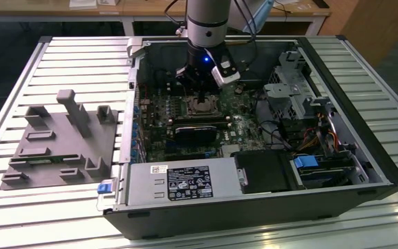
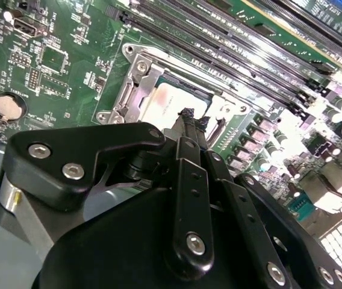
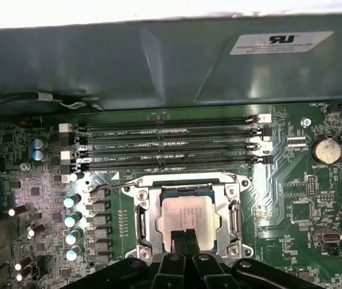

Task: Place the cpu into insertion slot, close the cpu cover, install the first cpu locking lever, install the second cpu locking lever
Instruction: 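Close the cpu cover, then install the first cpu locking lever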

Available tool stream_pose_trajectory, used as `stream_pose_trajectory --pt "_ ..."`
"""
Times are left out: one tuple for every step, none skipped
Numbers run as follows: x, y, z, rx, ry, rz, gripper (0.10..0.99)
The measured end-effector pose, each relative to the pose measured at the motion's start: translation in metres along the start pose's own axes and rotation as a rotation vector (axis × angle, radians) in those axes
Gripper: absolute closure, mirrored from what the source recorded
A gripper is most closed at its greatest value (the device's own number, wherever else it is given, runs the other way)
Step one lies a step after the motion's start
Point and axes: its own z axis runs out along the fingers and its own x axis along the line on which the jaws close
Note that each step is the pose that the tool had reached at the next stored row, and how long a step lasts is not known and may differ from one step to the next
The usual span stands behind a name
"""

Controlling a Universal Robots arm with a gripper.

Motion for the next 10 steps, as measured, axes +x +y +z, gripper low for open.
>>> stream_pose_trajectory --pt "0.0 0.0 0.0 0.0 -0.0041 0.001 0.984" --pt "0.0 0.0 0.0 0.0 -0.0073 0.002 0.984" --pt "0.0 0.0001 0.0 -0.001 -0.0096 0.002 0.984" --pt "-0.0001 0.0001 0.0 -0.001 -0.0106 0.002 0.984" --pt "-0.0001 0.0001 0.0 -0.001 -0.0106 0.003 0.984" --pt "-0.0001 0.0 0.0 -0.001 -0.0107 0.003 0.984" --pt "0.0 0.0 0.0 -0.001 -0.0107 0.004 0.984" --pt "0.0 0.0 0.0 -0.001 -0.0107 0.005 0.984" --pt "0.0 0.0 0.0 -0.001 -0.0107 0.005 0.984" --pt "0.0 0.0 0.0 -0.001 -0.0107 0.005 0.984"
